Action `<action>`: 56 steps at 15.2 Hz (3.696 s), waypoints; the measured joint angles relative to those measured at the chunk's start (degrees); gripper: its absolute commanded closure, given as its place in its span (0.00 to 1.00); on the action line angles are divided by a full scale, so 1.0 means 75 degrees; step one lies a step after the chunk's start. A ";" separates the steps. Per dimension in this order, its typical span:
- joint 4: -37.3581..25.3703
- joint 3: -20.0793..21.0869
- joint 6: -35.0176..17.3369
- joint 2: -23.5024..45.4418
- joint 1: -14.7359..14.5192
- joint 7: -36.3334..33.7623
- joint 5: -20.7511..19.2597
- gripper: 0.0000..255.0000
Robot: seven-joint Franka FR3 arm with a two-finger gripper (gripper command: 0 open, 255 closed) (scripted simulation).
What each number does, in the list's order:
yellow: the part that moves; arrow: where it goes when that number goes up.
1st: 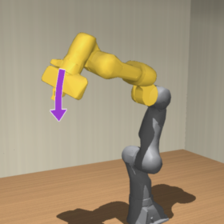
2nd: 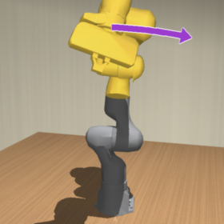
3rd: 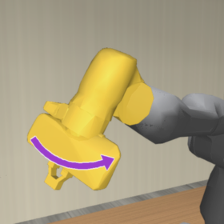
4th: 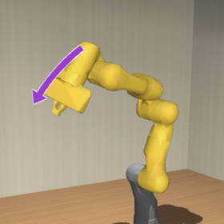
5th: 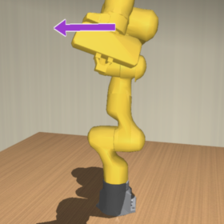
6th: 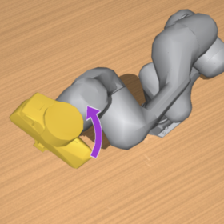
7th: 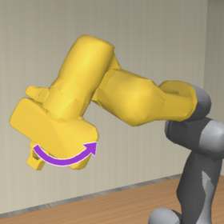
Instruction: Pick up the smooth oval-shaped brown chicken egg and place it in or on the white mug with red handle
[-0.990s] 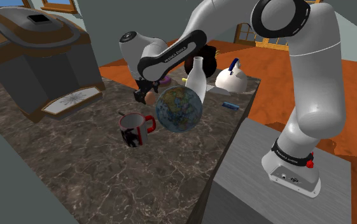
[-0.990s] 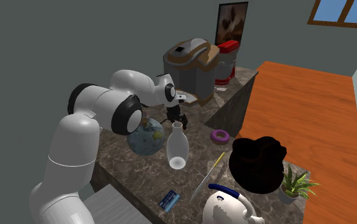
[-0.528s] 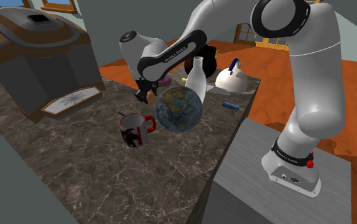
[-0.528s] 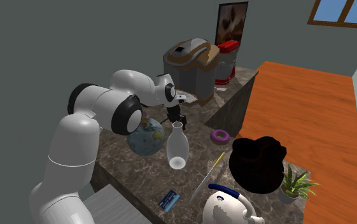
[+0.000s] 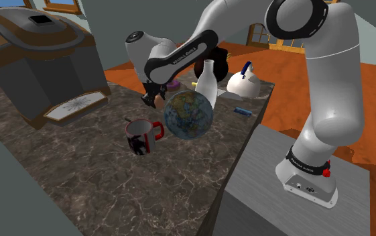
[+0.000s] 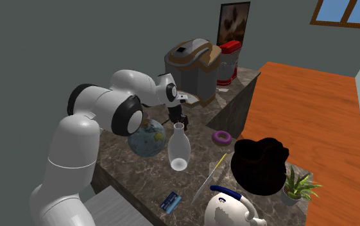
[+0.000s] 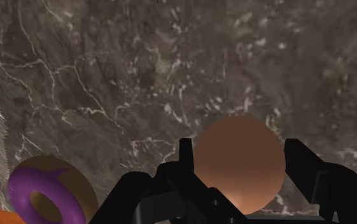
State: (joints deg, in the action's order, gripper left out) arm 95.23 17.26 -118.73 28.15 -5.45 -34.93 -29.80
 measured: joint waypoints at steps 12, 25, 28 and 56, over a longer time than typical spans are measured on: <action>-0.0478 0.0131 0.0871 -0.0483 0.0035 0.0410 0.0314 1.00; -0.1414 0.0215 0.1988 -0.0754 -0.0009 0.0847 0.0548 1.00; -0.1659 0.0230 0.2250 -0.0783 -0.0038 0.0924 0.0580 1.00; -0.0721 0.1304 0.2961 -0.1463 -0.1882 -0.1933 0.0786 1.00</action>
State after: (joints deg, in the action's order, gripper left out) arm 89.83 27.04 -96.52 17.17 -19.57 -49.43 -23.90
